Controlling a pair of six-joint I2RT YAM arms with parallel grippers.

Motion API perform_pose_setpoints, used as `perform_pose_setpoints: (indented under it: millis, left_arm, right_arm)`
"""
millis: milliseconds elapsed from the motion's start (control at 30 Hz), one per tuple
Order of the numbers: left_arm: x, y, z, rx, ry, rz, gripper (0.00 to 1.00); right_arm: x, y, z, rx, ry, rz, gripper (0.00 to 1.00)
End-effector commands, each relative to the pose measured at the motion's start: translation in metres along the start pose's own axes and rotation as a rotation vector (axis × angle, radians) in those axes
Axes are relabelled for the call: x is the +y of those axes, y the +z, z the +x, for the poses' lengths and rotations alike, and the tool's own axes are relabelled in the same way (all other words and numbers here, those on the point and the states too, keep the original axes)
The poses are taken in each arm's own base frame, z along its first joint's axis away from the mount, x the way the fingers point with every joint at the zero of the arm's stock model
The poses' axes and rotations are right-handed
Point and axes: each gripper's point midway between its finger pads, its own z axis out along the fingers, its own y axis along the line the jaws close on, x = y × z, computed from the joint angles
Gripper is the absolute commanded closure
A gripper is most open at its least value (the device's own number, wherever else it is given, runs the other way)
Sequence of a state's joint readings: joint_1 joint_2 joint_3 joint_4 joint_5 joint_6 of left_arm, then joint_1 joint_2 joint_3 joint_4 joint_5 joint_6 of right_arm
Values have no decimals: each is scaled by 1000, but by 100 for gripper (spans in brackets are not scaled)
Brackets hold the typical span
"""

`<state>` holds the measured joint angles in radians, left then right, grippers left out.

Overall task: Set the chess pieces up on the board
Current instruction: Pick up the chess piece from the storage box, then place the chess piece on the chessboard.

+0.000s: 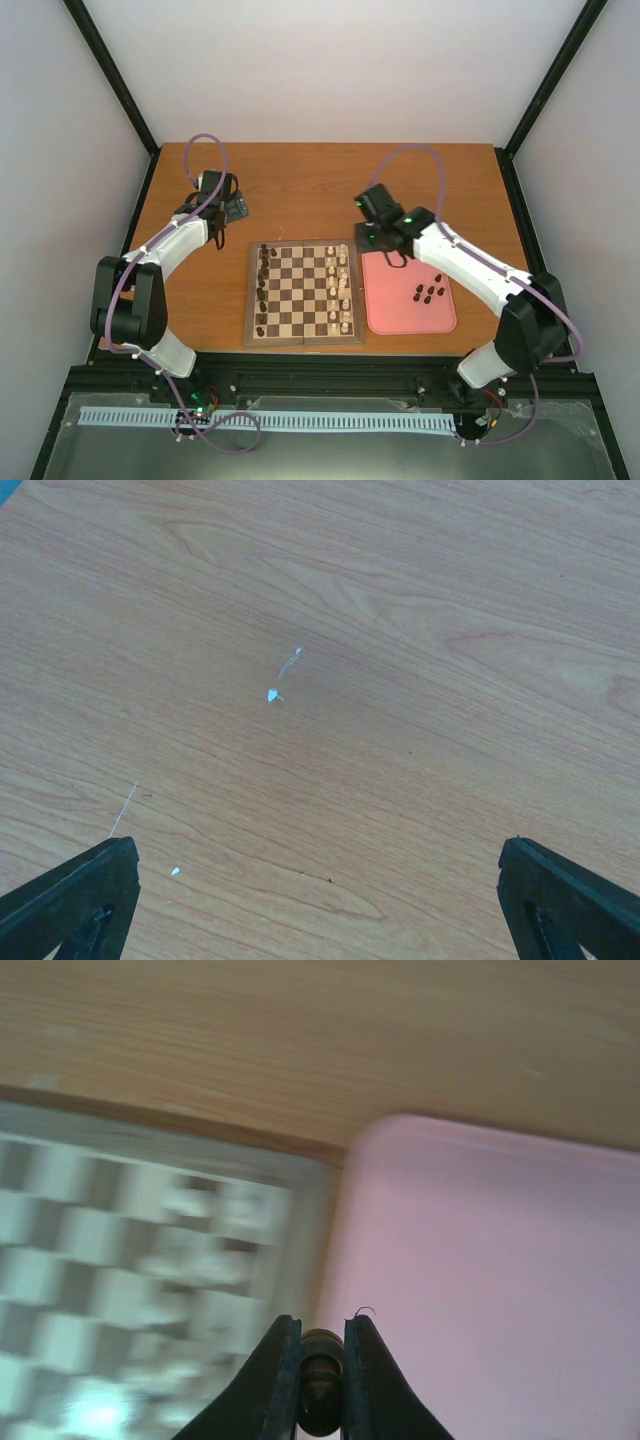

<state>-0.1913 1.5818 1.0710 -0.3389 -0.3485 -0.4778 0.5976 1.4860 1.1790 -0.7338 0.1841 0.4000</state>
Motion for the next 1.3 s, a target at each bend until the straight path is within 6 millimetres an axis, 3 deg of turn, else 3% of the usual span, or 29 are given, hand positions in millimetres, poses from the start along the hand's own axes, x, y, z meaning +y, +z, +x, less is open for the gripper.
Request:
perform_pose_setpoints:
  millis: [0,167,333,733,1267]
  left_arm:
    - [-5,-1,-9,-14,5,0,0]
    - [-6,-2,-9,-12,5,9,0]
    - [-6,-4,-9,-13,4,13,0]
    - [-6,-2,-8,-12,7,9,0]
    - [-7,-1,-8,-10,7,11,0]
  right_arm:
    - [85,-11,1,19,-137,-109,97]
    - [173,-6,0,34,-280,-218,97]
    - [216,28,13,110,-355,-254,97]
    - [250,68,21,182,-393,-315,97]
    - [259,90,23,182,-411,-315,97]
